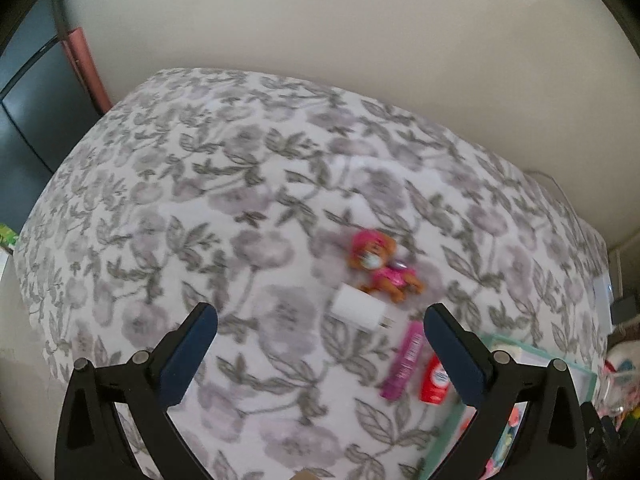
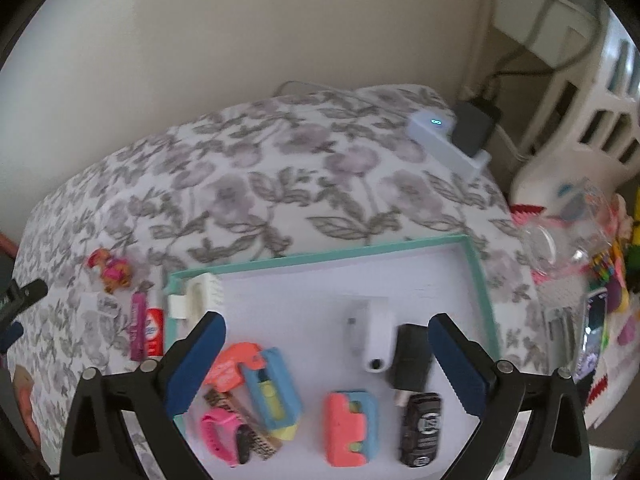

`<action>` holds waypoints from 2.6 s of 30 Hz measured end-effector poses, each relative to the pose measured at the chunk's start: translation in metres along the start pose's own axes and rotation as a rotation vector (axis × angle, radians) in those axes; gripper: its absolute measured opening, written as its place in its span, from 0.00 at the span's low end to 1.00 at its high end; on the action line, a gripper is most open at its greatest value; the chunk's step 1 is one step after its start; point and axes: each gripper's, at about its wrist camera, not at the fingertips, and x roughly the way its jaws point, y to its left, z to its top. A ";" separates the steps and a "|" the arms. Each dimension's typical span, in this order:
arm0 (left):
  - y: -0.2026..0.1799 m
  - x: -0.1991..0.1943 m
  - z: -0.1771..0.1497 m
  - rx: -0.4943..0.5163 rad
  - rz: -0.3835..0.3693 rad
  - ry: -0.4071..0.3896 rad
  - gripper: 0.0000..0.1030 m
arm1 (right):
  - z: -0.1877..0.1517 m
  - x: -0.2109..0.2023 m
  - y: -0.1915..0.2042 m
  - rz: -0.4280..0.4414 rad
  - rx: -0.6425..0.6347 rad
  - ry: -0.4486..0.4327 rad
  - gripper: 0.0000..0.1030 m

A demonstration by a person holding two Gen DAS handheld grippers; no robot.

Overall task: Organize rigid objects
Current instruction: 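Move both tools back over the red bottle and white charger cube, then grasp the red bottle with the right gripper while the left grasps the white charger cube, then lift the red bottle and white cube and carry both over the tray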

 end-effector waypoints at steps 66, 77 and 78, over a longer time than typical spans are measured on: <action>-0.027 0.105 -0.007 0.162 -0.139 0.216 0.47 | -0.026 0.087 0.172 0.166 -0.336 0.146 0.27; -0.029 0.112 -0.013 0.163 -0.133 0.226 0.47 | -0.031 0.085 0.182 0.120 -0.414 0.177 0.26; -0.028 0.112 -0.014 0.162 -0.133 0.226 0.47 | -0.031 0.085 0.183 0.120 -0.414 0.180 0.26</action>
